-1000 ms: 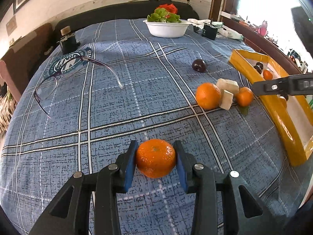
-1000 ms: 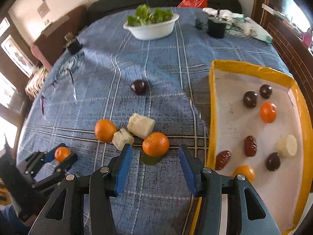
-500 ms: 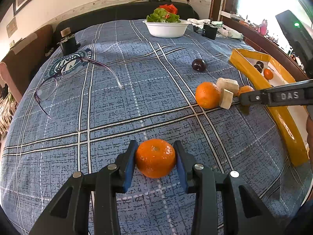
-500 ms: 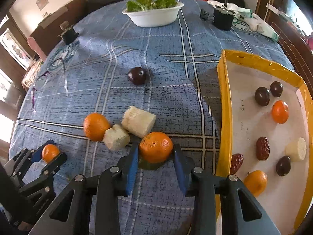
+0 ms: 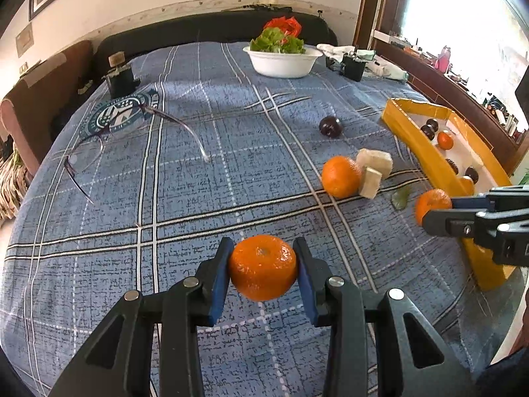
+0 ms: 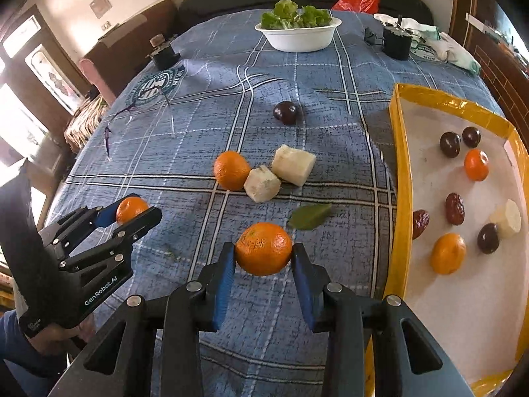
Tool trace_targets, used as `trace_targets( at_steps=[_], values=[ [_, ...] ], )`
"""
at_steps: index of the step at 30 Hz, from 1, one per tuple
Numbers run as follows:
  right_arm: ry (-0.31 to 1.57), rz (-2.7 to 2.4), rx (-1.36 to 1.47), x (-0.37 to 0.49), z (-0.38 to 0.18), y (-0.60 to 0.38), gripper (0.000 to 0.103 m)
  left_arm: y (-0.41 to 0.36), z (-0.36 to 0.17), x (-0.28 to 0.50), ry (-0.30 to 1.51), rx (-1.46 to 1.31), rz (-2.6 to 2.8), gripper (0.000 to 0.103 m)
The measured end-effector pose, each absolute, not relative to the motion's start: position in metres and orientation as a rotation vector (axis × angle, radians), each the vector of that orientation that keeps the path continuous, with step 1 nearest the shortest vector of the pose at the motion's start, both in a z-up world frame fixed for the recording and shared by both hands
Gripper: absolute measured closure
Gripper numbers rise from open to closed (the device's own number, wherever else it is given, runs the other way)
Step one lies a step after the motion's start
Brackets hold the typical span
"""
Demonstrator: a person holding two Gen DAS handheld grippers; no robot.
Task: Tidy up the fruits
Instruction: 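Carry both mandarins over the yellow tray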
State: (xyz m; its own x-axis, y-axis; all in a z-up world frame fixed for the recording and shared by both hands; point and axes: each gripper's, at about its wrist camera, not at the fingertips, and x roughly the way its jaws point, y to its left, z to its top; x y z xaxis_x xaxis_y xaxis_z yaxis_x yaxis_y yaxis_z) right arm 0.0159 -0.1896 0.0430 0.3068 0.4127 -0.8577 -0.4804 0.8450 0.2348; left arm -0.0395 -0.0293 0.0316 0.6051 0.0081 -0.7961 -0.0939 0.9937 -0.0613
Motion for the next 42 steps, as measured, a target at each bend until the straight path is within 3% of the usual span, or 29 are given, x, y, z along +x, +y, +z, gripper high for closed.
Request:
trace_targets(
  at_steps=[16, 42],
  values=[
    [1.077, 0.565, 0.038, 0.005, 0.058, -0.228, 0.065, -0.072, 0.054, -0.041, 0.893, -0.009, -0.014, 0.067],
    [1.048, 0.343, 0.247, -0.003, 0.059, -0.369, 0.065, -0.226, 0.087, -0.002, 0.816, 0.253, -0.272, 0.067]
  ],
)
